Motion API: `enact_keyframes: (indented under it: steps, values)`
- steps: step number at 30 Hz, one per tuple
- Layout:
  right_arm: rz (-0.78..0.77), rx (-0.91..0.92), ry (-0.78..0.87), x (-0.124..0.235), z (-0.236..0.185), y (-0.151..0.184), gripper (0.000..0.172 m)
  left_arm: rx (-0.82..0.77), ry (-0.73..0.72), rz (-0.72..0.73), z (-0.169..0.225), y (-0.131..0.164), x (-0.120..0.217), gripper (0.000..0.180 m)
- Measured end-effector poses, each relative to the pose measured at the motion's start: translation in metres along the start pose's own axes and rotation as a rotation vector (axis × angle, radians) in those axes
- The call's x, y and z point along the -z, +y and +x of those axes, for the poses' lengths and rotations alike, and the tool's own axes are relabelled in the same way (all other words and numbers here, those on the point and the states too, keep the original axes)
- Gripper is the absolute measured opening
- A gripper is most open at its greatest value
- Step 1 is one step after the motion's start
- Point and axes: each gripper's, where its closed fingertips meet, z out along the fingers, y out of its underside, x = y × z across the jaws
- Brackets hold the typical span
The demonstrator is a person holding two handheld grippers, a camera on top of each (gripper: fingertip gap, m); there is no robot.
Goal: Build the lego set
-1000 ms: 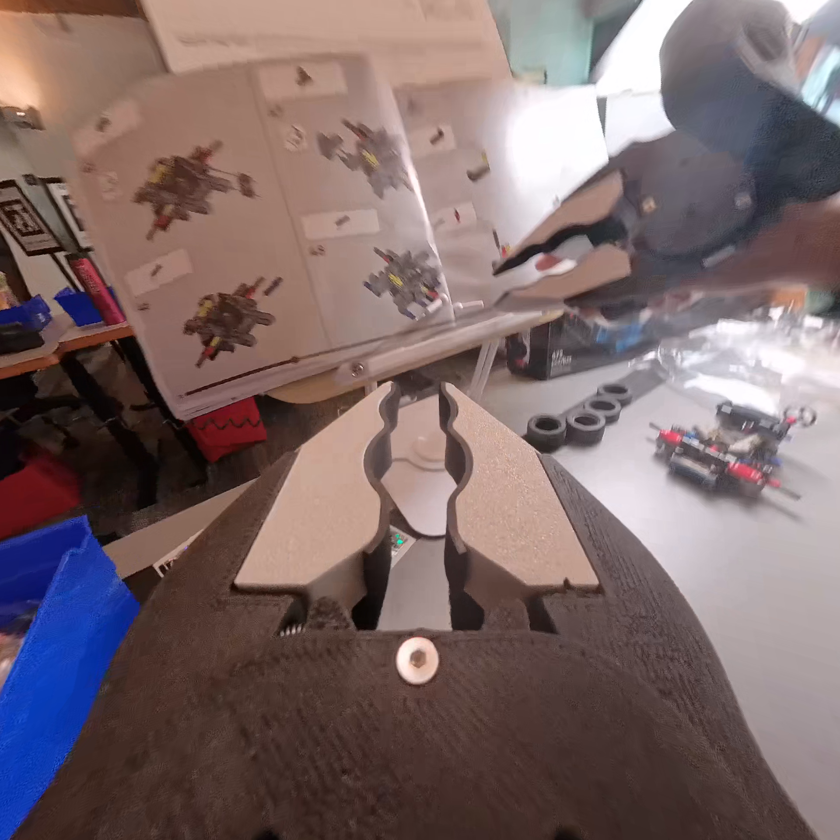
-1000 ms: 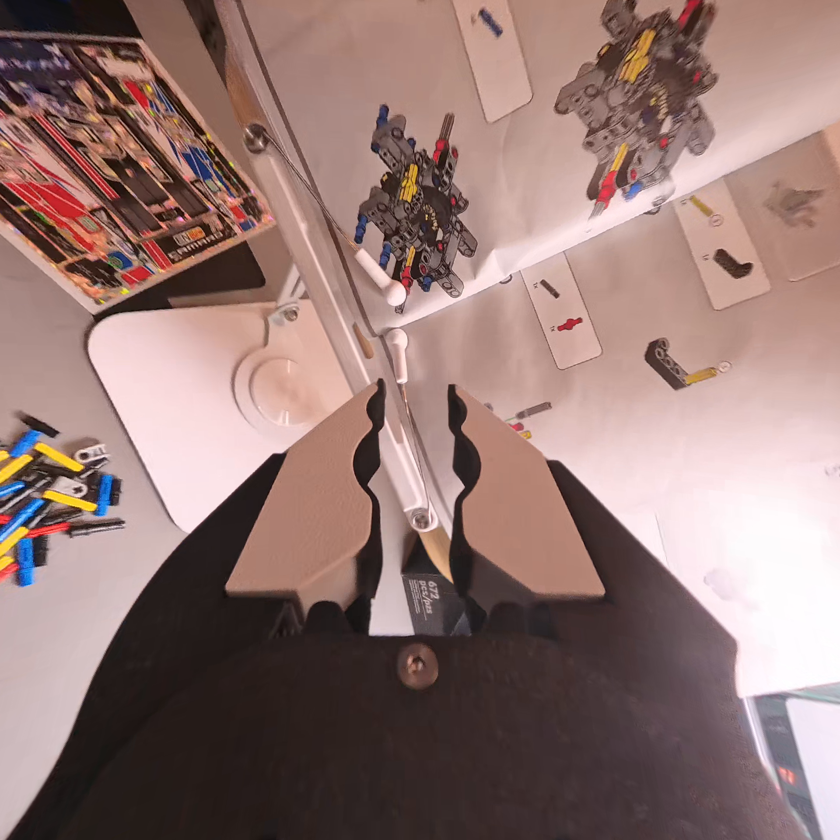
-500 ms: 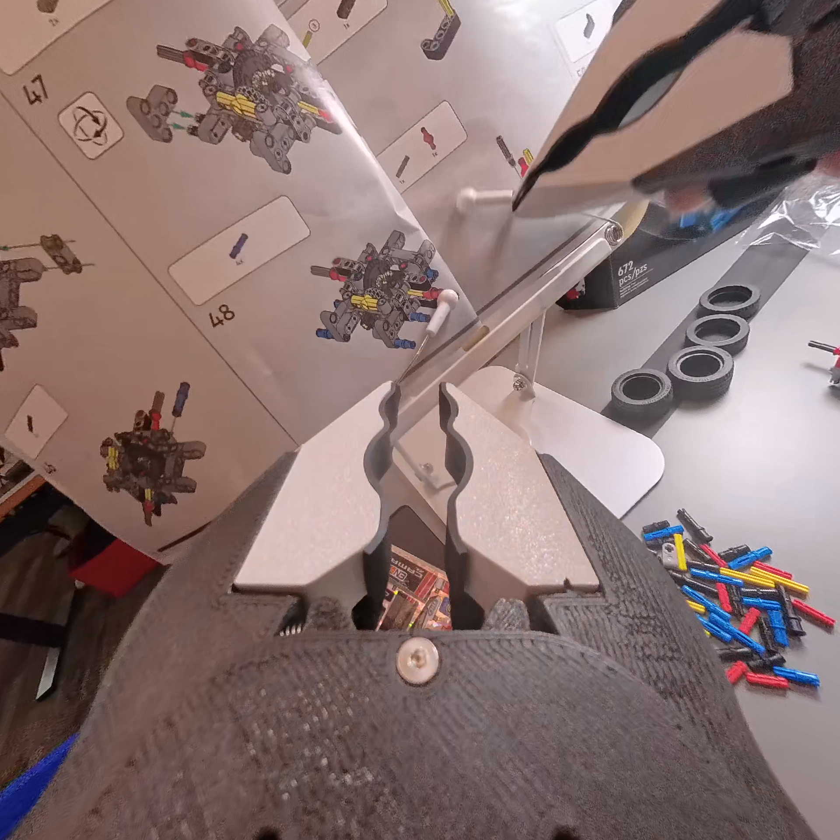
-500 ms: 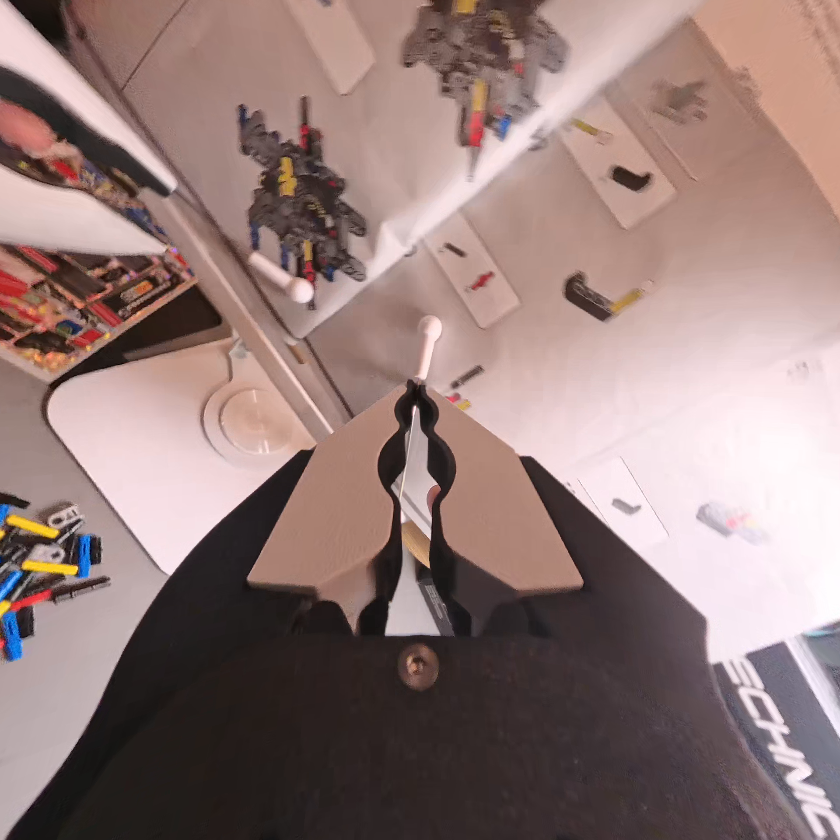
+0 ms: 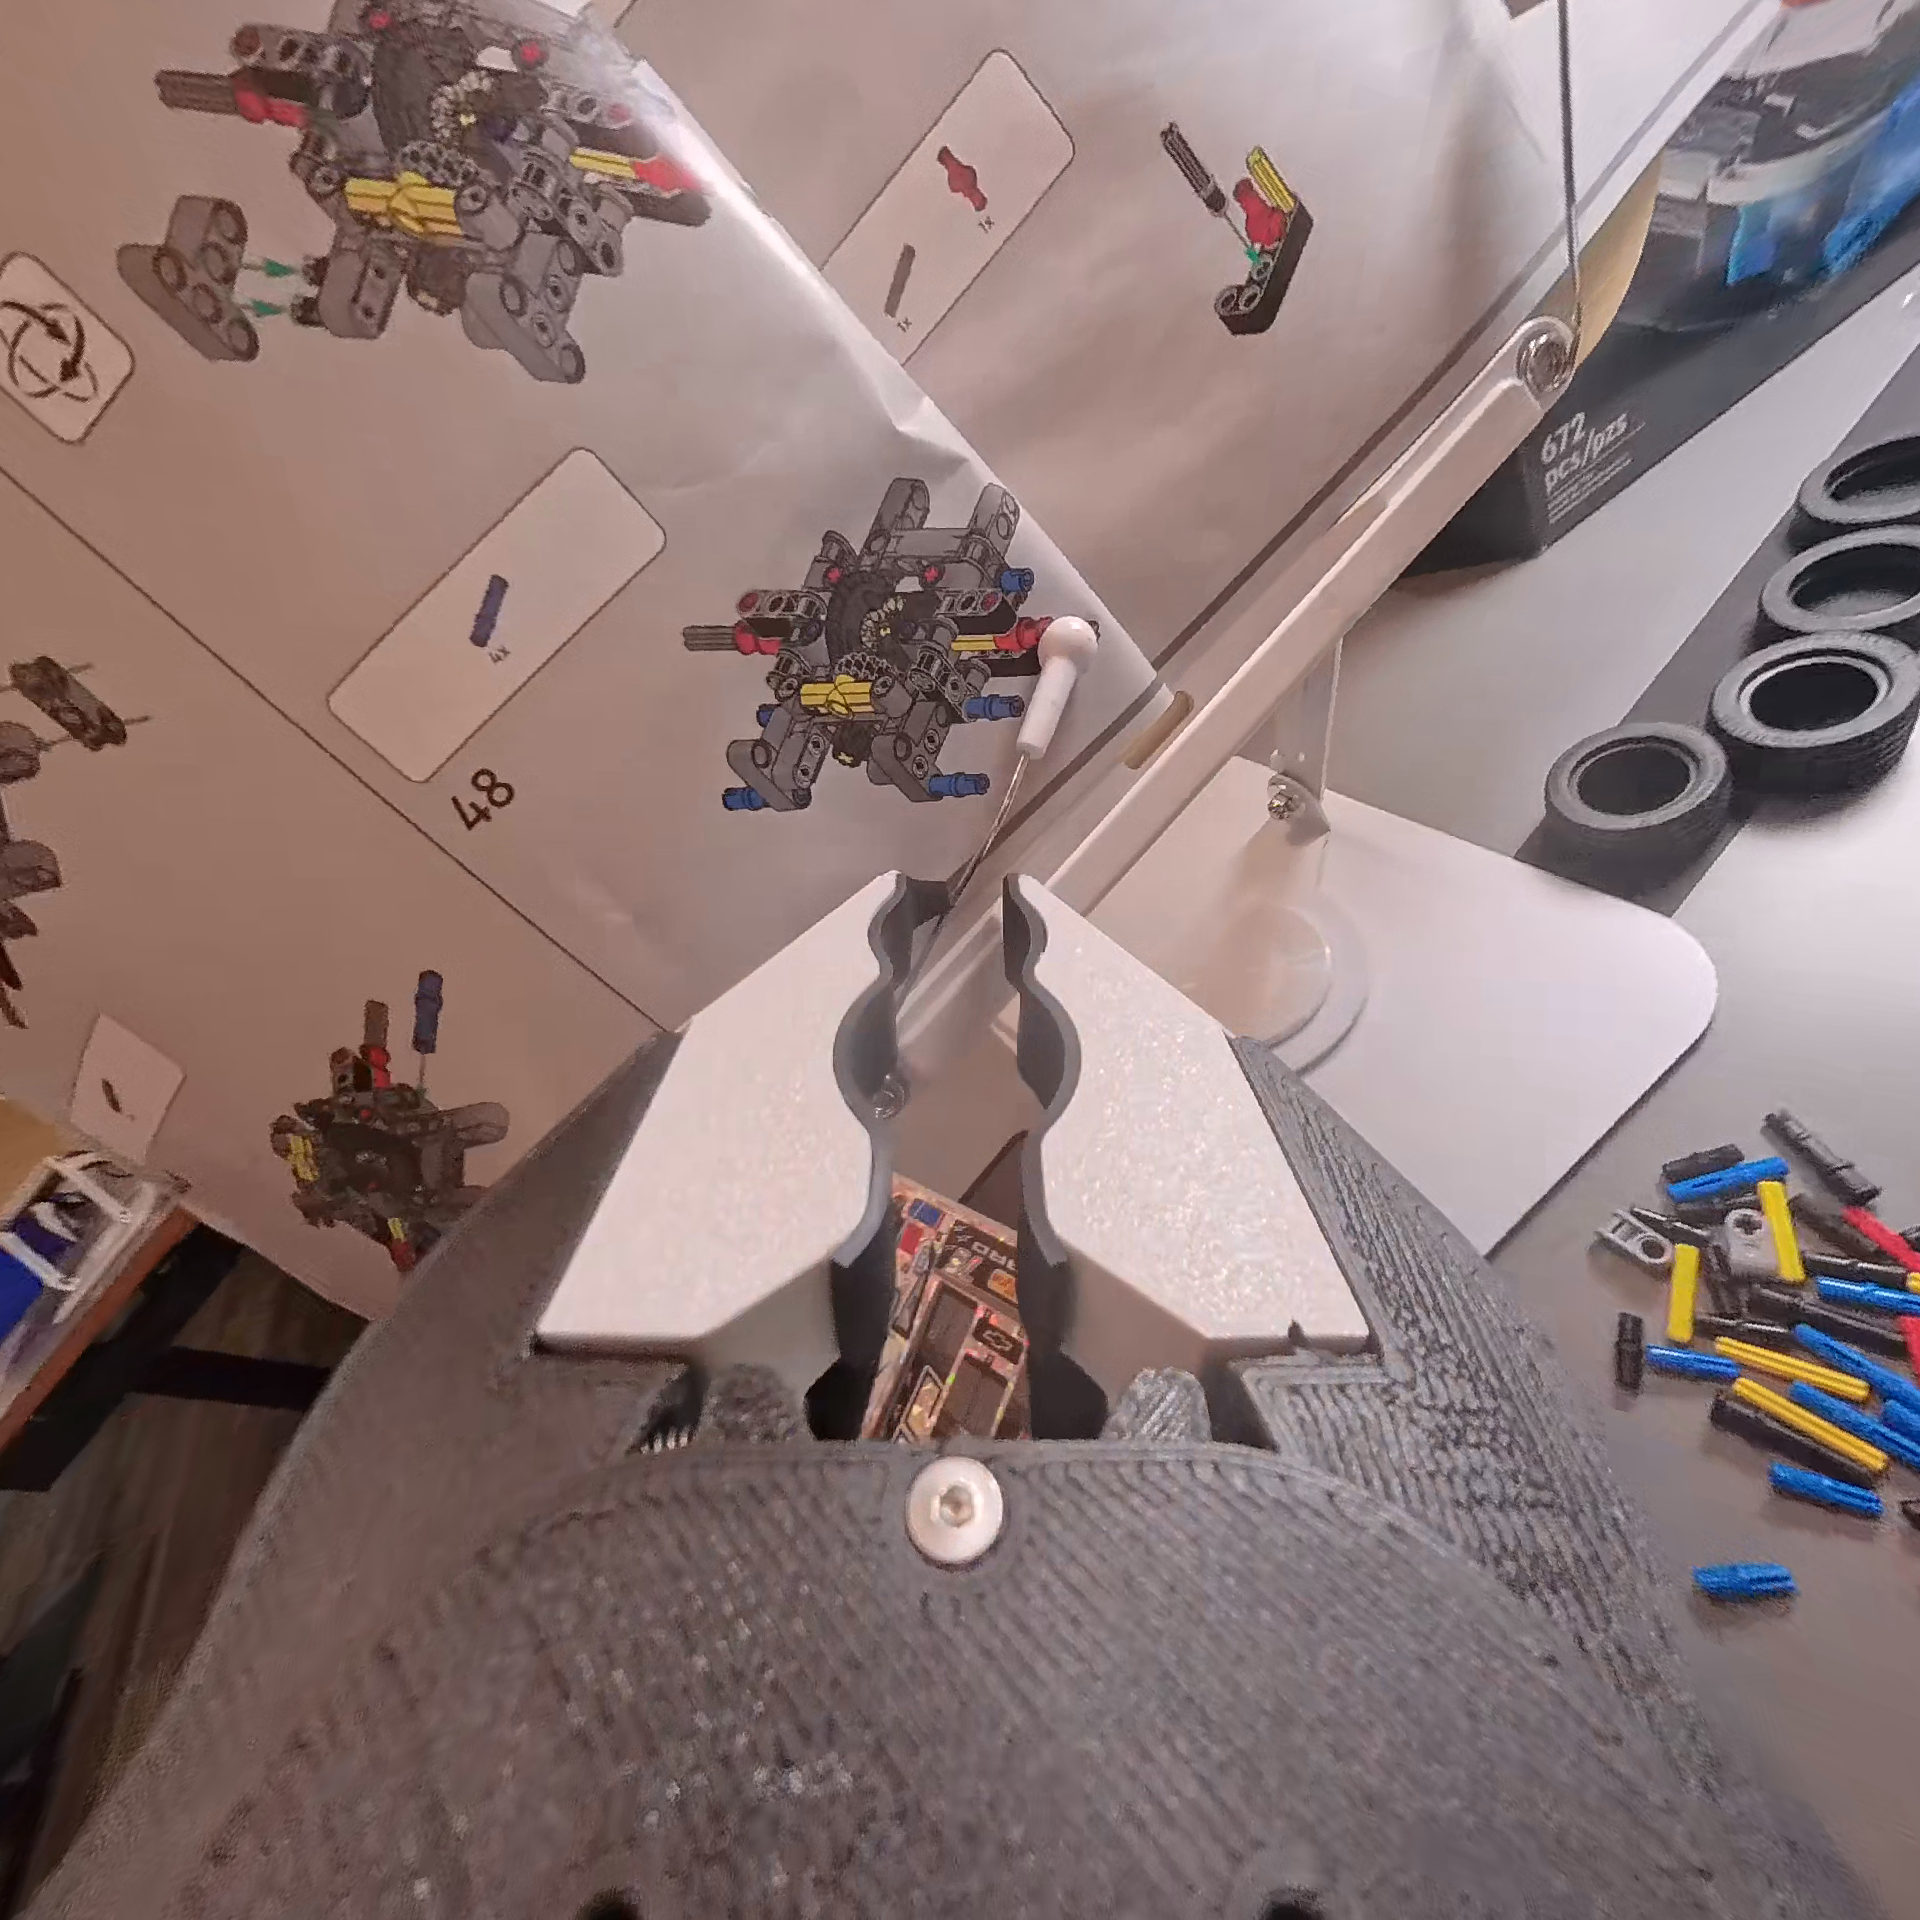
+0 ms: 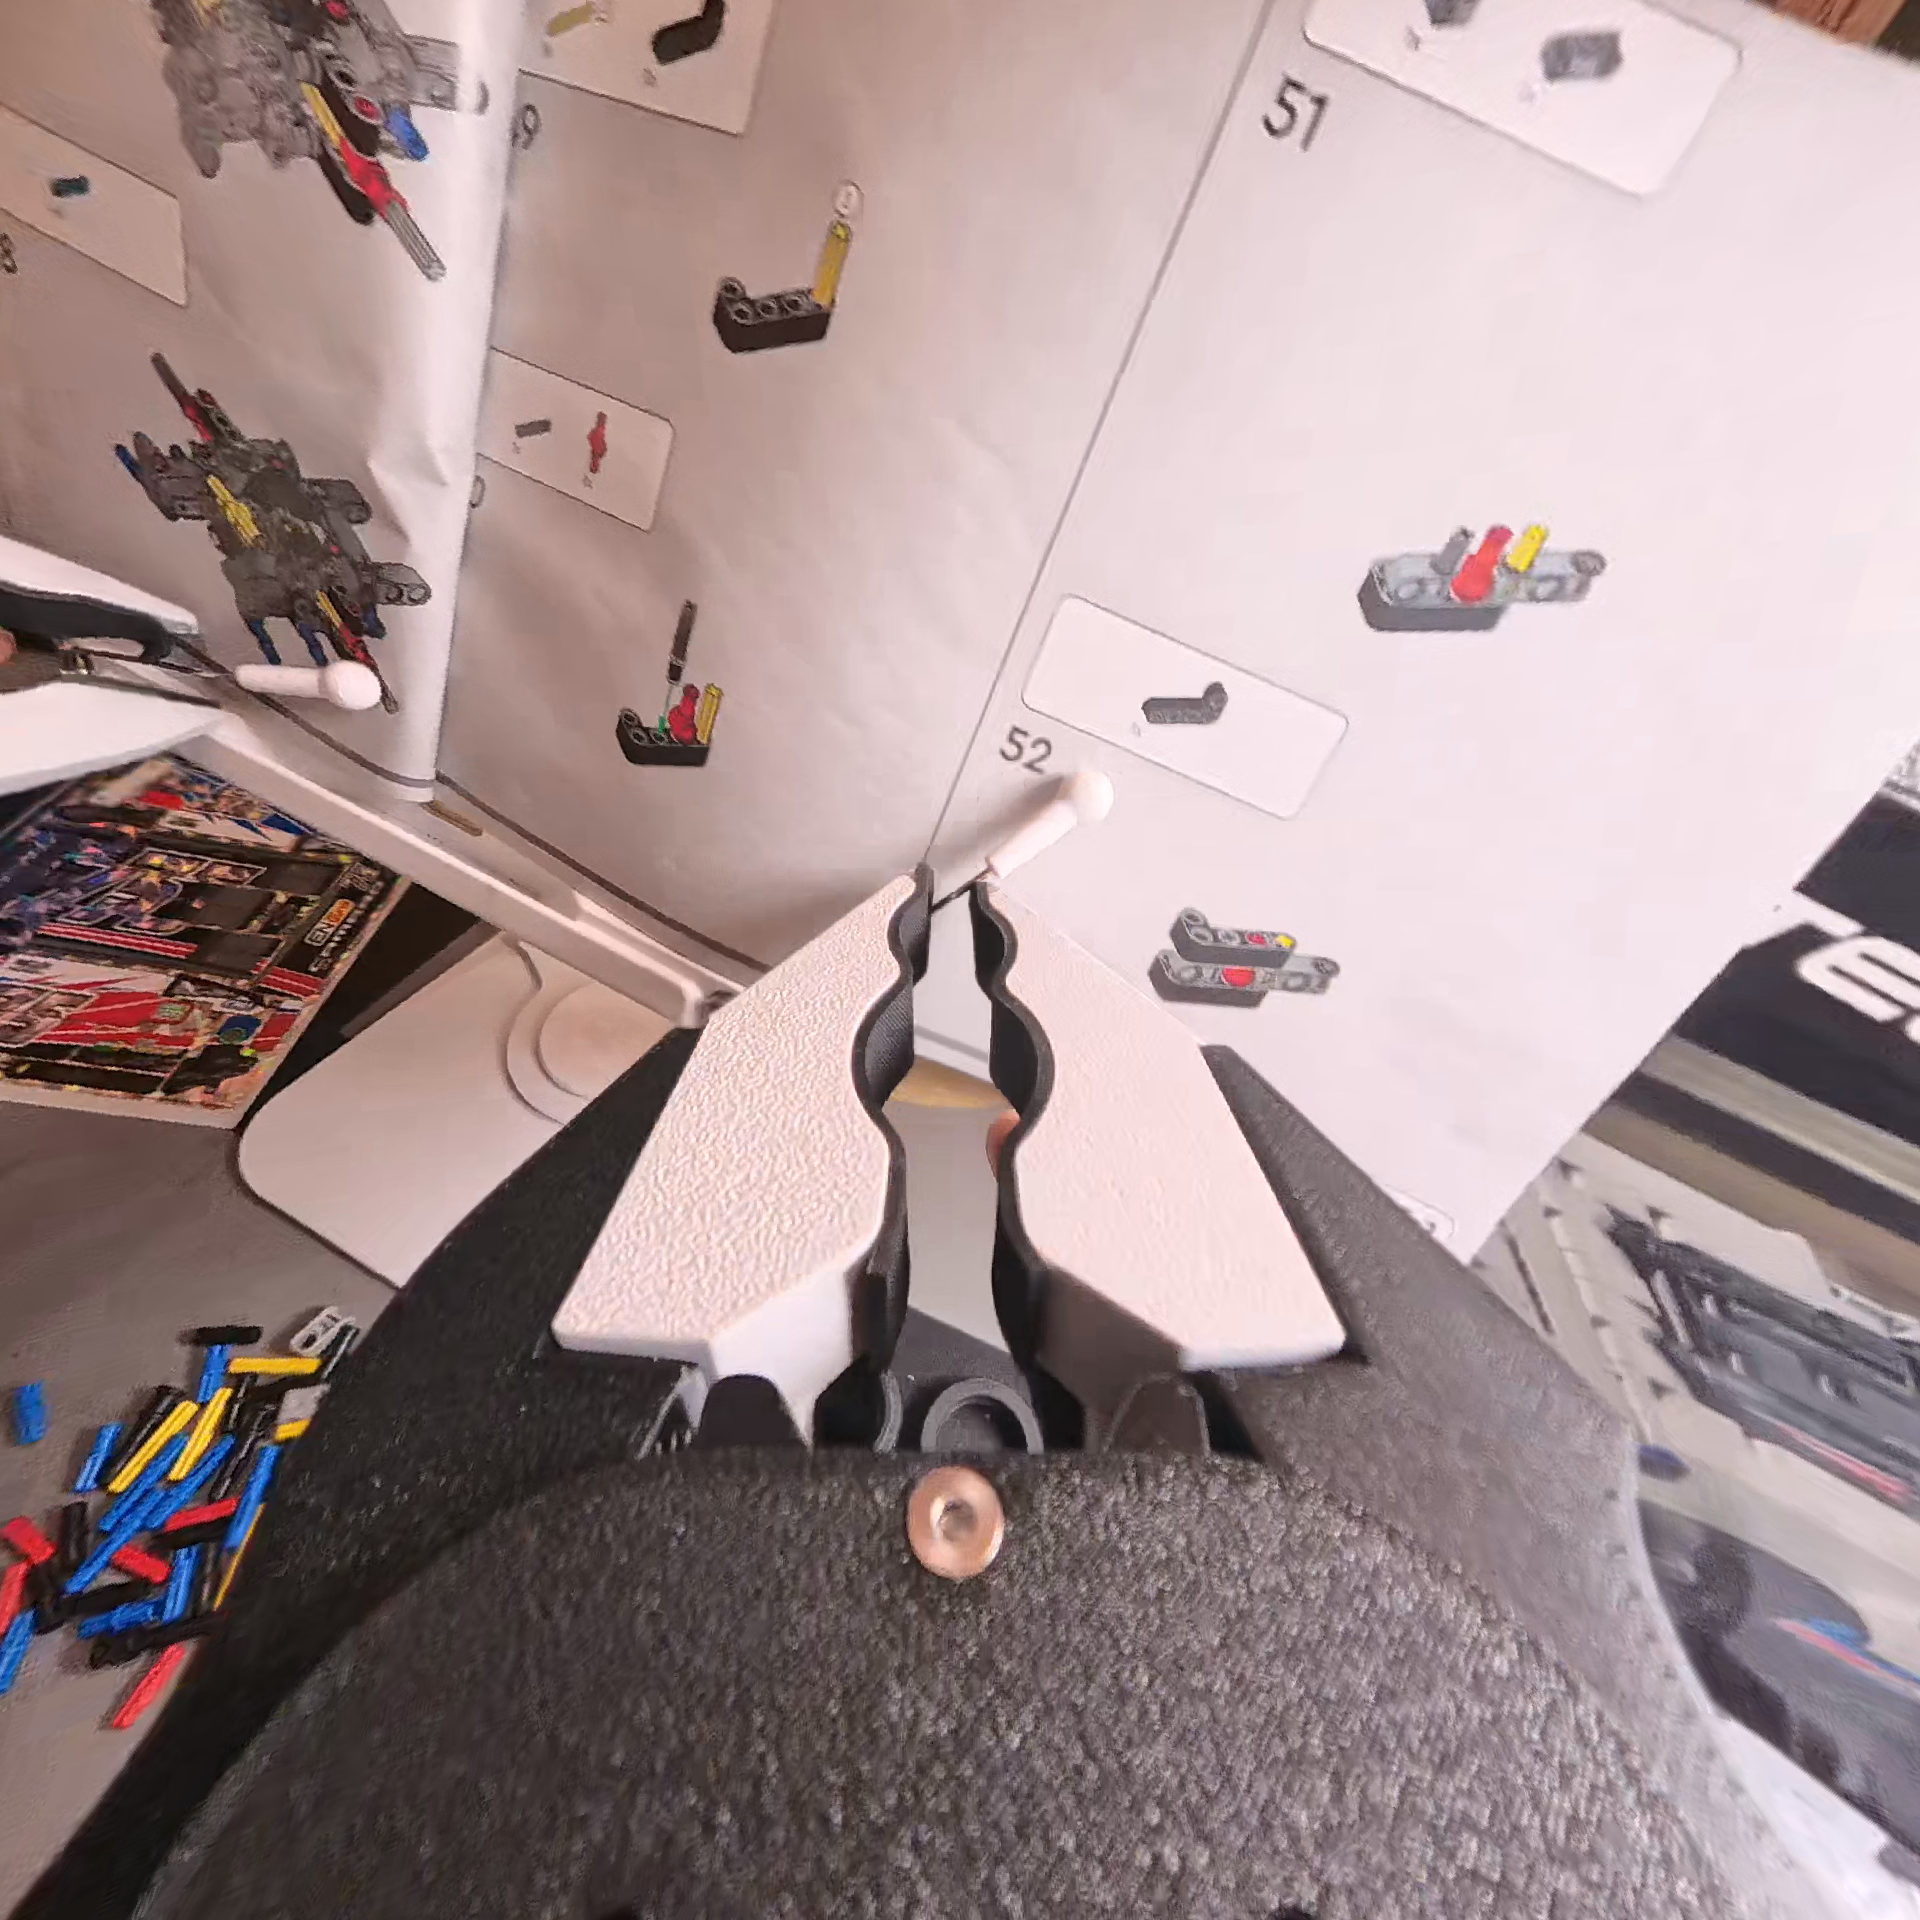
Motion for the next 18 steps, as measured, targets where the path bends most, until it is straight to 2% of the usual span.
enact_keyframes:
  steps: [6,8,13,14,18]
  values:
    - [-0.013,-0.054,-0.023,0.005,0.006,0.016,0.010,-0.050,-0.007,-0.031,0.001,-0.002,-0.006,0.005]
    - [-0.023,-0.074,-0.036,0.007,0.007,0.021,0.011,-0.021,-0.024,-0.009,0.000,-0.002,-0.005,0.004]
    - [-0.022,-0.084,-0.050,0.013,0.006,0.029,0.010,0.222,-0.037,0.112,-0.009,-0.006,-0.001,0.004]
    - [-0.026,-0.067,-0.043,0.015,0.006,0.031,0.006,0.272,-0.042,0.133,-0.012,-0.007,-0.001,0.003]
    - [-0.016,0.015,-0.033,0.023,0.002,0.032,0.008,0.464,-0.043,0.209,-0.023,-0.008,0.004,0.002]
